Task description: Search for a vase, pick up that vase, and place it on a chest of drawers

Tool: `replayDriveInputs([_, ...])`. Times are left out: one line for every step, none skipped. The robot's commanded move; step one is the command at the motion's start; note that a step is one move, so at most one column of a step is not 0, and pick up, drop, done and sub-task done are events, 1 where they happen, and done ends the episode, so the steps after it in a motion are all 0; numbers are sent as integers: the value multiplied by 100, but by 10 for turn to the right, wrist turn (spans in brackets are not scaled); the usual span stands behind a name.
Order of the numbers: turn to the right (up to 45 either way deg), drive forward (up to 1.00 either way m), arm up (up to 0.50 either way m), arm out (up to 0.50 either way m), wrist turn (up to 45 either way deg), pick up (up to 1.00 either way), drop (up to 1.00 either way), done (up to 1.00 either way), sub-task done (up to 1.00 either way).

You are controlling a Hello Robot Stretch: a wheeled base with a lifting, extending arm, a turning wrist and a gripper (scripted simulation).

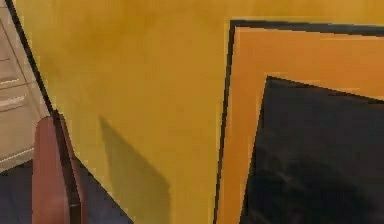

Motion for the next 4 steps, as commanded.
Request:
replayDriveInputs([450,0,0,0,0,0,0,0,0])
replayDriveInputs([450,0,0,0,0,0,0,0,0])
replayDriveInputs([360,0,0,0,0,0,0,0,0])
replayDriveInputs([0,25,0,0,0,0,0,0,0])
